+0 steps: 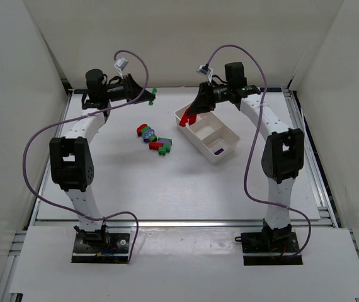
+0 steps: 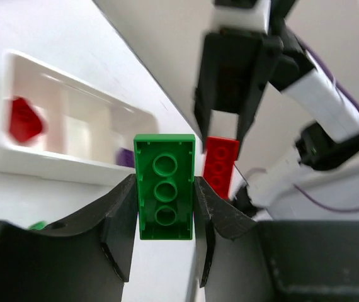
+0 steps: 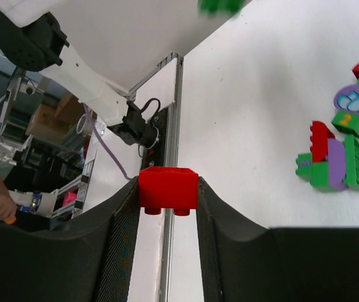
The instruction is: Sort the legos into containers by color
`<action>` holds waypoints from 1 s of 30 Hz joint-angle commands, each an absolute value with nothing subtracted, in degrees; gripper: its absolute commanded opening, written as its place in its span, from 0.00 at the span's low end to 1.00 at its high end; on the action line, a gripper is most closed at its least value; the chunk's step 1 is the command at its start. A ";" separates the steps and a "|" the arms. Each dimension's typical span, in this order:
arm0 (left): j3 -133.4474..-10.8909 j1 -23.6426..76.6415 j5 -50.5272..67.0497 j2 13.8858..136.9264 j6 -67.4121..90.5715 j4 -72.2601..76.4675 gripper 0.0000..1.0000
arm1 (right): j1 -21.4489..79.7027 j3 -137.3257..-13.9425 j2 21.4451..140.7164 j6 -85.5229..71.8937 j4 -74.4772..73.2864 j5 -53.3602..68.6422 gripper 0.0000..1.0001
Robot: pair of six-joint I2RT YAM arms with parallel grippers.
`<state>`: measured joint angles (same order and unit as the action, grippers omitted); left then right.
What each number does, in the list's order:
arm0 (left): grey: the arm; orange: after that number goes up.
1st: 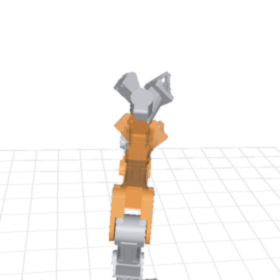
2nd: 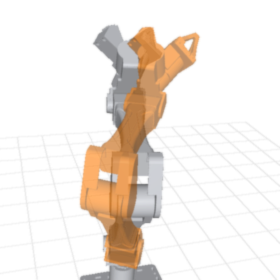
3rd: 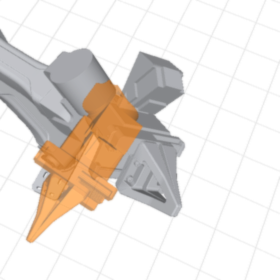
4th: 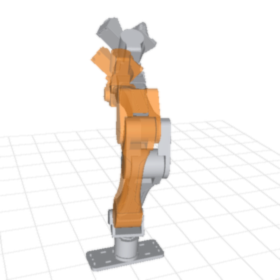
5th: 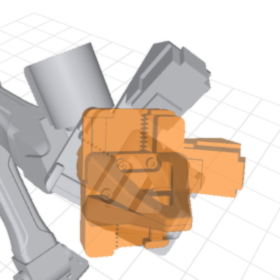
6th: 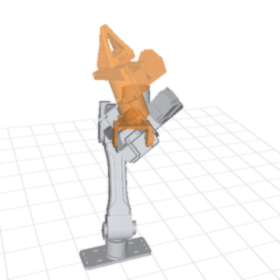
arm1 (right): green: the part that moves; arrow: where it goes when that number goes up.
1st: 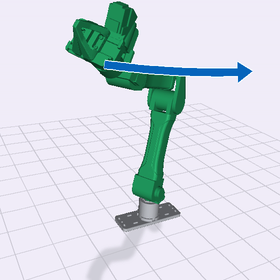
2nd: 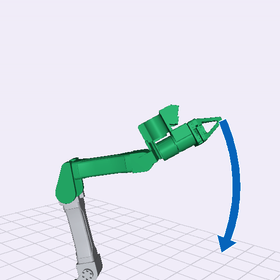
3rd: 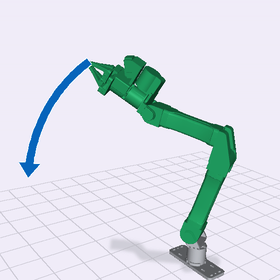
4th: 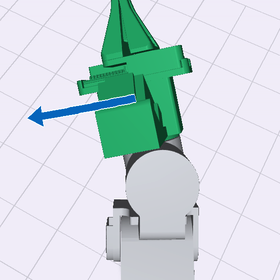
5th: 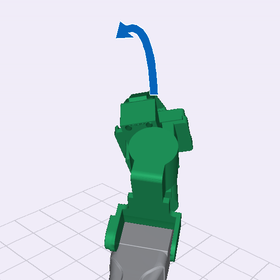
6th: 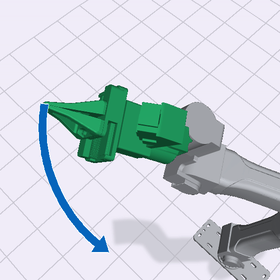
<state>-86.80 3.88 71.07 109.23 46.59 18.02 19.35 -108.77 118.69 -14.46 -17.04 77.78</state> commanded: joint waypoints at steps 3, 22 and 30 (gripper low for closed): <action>-85.87 1.58 66.54 104.24 47.11 20.92 0.10 | 16.26 -107.40 112.94 -5.20 -25.38 78.32 0.00; -88.77 4.31 54.05 101.43 28.39 -3.24 0.10 | 18.37 -115.82 123.65 2.91 -19.78 28.31 0.00; -88.50 4.04 53.70 100.46 26.81 -5.71 0.10 | 20.21 -119.35 132.27 2.90 -14.77 23.03 0.02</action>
